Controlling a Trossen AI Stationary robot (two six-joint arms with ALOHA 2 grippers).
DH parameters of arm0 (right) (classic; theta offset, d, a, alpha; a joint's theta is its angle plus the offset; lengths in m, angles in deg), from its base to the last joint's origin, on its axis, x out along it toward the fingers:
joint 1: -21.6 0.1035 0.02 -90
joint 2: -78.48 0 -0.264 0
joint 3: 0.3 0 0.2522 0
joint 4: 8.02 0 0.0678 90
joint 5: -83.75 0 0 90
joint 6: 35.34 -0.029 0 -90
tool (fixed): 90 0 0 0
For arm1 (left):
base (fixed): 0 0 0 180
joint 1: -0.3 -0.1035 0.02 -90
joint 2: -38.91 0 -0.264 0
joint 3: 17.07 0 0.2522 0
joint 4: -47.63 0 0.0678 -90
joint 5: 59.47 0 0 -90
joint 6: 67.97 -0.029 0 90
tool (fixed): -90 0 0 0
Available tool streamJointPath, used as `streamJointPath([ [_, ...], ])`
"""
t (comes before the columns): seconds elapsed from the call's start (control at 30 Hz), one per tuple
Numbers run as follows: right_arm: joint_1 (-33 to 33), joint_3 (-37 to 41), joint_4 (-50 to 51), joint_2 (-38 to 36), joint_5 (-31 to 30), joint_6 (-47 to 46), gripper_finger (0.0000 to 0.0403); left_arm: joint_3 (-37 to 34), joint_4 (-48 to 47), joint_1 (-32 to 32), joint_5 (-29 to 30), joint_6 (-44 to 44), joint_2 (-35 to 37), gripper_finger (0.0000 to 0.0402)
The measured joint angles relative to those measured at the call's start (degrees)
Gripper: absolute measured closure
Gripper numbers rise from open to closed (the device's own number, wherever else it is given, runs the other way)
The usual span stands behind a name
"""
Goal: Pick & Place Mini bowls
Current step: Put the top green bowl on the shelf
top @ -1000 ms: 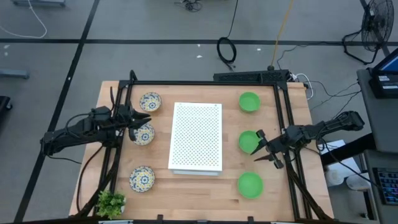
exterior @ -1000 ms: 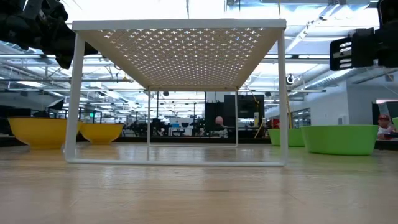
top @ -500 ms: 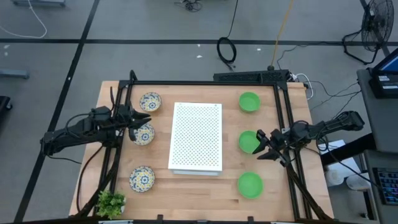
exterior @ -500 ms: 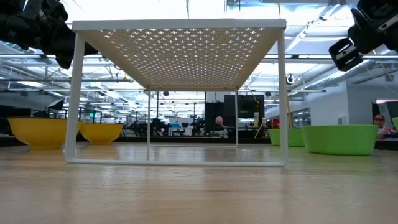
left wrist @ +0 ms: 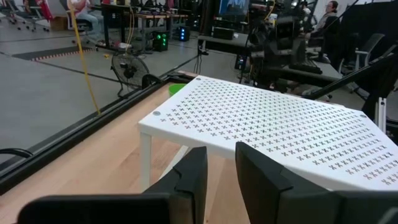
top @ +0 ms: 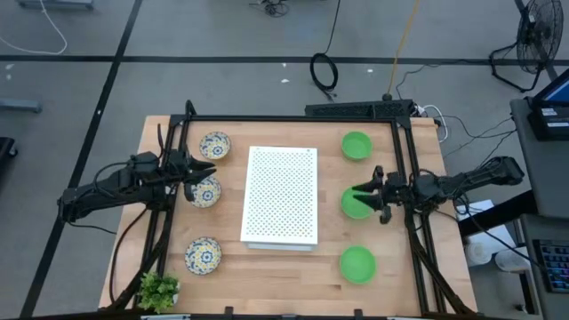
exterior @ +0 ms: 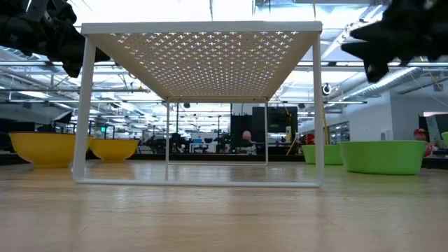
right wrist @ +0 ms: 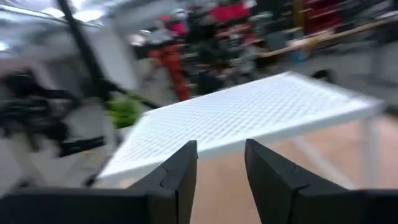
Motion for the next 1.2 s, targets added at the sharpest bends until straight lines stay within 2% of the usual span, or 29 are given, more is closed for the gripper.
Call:
streamJointPath([
  [0.17, -2.8, -14.83, 20.84, 11.17, -9.52, 3.53, 0.0239, 0.0, 0.0, -0.01, 0.01, -0.01, 0.0, 0.0314],
  [0.27, -8.1, -24.61, 32.12, 19.93, -13.64, 4.92, 0.0211, -0.02, 0.02, 0.01, 0.01, 0.0, 0.0, 0.0314],
  [0.37, -15.53, -31.74, 38.39, 29.04, -13.97, 6.13, 0.019, -0.02, 0.01, 0.01, 0.01, -0.01, 0.0, 0.0314],
  [0.47, -24.18, -35.28, 40.27, 37.19, -8.64, 7.78, 0.0181, -0.01, 0.0, 0.0, 0.01, -0.01, 0.0, 0.0314],
  [0.6, -35.46, -36.02, 39.54, 45.99, 3.88, 7.8, 0.0181, -0.02, 0.0, 0.01, 0.01, 0.0, 0.0, 0.0314],
  [0.77, -44.76, -36.0, 39.03, 54.14, 5.51, 8.51, 0.0187, -0.02, 0.0, 0.0, 0.01, -0.02, 0.0, 0.0314],
  [1.0, -49.27, -36.04, 38.44, 59.57, 14.65, 8.22, 0.0184, -0.02, -0.02, 0.01, 0.01, 0.0, 0.0, 0.0314],
  [1.2, -49.19, -36.04, 38.02, 61.95, 13.91, 8.67, 0.019, -0.01, 0.0, -0.01, 0.01, 0.0, 0.0, 0.0314],
])
